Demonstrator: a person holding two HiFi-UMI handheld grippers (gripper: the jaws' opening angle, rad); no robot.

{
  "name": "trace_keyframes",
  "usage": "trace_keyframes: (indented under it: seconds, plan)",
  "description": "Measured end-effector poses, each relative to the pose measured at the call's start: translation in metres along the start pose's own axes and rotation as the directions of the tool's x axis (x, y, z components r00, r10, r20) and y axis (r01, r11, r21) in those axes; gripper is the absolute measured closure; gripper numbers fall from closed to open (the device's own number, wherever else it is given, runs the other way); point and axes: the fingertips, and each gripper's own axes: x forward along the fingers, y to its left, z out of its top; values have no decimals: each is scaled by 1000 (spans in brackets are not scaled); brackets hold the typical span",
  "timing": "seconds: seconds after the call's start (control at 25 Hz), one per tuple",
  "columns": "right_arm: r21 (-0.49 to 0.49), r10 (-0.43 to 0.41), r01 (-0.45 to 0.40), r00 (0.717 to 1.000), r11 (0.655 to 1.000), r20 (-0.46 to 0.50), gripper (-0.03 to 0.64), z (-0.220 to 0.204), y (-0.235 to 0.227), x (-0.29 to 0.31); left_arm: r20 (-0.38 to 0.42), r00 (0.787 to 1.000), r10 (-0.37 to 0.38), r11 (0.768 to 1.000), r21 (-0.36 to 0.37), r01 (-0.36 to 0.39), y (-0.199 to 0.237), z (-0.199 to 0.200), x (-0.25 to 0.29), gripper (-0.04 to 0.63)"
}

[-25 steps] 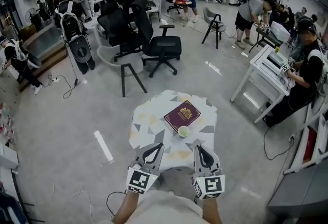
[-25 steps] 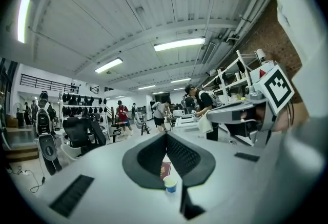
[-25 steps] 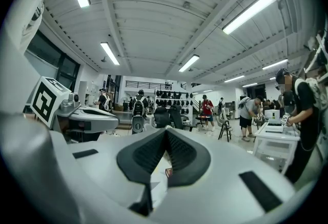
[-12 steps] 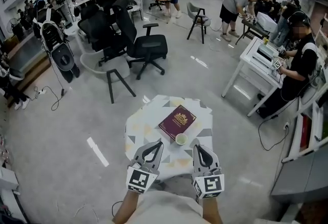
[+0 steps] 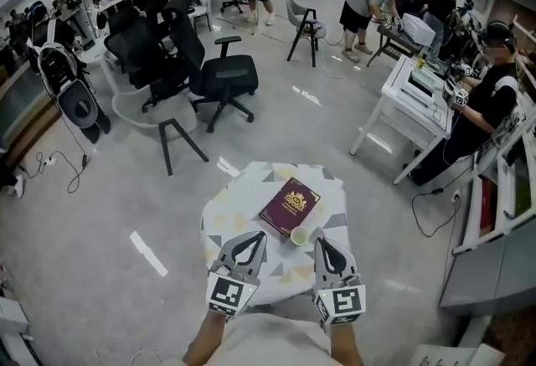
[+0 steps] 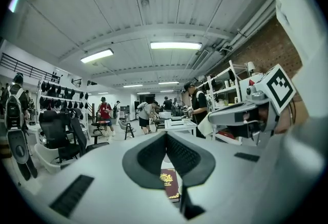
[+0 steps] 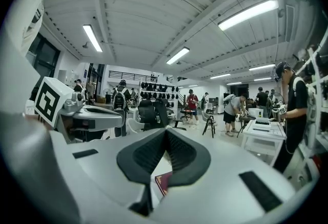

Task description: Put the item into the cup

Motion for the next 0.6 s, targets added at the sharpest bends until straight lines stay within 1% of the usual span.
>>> trace_keyframes:
  seconds: [0.32, 0.6]
  plan:
    - [-24, -44, 43, 998, 999, -33, 611, 0, 21, 23, 16, 999, -43, 999, -33, 43, 35, -11, 1, 581]
    - [-43, -79, 77, 995, 996, -59, 612, -1, 22, 35, 29, 997, -74, 995, -61, 75, 49, -18, 11, 581]
